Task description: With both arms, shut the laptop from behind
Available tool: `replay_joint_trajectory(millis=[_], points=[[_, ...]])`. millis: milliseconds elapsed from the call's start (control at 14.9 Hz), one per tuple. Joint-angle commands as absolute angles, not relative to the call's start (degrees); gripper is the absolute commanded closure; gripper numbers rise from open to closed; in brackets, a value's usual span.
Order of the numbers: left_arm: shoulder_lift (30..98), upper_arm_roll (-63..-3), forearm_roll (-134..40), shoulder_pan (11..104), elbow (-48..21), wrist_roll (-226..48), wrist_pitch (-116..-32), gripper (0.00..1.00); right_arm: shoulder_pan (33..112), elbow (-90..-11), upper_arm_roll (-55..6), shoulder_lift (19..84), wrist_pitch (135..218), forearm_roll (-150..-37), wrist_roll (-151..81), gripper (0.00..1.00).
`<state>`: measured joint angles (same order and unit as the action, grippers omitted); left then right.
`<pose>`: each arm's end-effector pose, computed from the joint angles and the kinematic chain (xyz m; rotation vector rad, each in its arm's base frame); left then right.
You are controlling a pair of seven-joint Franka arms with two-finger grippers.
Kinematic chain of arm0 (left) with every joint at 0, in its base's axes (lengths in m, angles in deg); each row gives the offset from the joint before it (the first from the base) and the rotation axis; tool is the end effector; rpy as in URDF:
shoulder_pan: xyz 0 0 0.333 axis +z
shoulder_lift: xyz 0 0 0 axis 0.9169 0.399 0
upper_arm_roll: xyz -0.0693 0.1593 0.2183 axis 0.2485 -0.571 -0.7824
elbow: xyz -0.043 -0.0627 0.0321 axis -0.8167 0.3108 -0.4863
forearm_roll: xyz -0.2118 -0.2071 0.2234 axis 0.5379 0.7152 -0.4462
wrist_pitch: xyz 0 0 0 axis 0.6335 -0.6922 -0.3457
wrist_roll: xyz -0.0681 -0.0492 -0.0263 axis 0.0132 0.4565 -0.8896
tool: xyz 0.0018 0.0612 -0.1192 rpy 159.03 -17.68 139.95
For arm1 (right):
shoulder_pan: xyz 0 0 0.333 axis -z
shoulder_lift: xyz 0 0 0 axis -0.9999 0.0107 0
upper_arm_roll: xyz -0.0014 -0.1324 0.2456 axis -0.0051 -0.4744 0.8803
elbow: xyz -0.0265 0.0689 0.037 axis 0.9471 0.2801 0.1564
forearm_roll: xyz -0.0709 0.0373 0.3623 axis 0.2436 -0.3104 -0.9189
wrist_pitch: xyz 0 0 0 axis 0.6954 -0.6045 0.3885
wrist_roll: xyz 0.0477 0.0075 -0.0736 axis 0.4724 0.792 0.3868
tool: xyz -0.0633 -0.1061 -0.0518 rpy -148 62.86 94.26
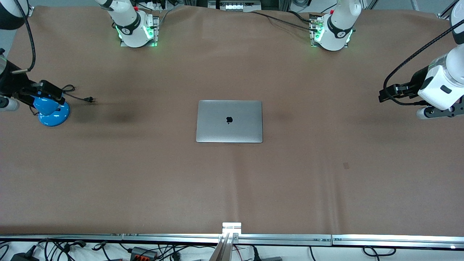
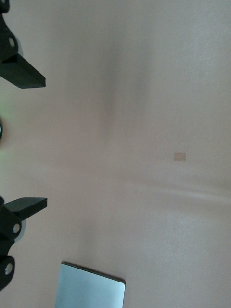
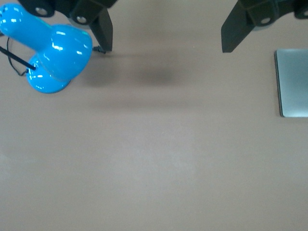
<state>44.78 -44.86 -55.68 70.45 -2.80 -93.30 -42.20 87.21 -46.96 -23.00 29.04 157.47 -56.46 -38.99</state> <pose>0.5440 -0.0212 0.5069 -3.1149 -0.2258 0.2597 0.5433 -0.0151 0.5209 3.1377 -0.0118 0.0110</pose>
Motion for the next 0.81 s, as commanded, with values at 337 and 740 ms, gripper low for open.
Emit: replay_joint_trajectory(millis=[337,740], points=[[43.35,-45.44,-55.02,70.44,-4.09,-91.63,-42.01,0.0,88.33,-48.72,-21.71,26.21,155.92,-55.4,-37.48,0.0],[43.53,-45.53,-54.93,70.53,-4.09,-91.45,-42.01,0.0,88.33,-48.72,-21.71,26.21,156.0,-55.4,-37.56,0.0]])
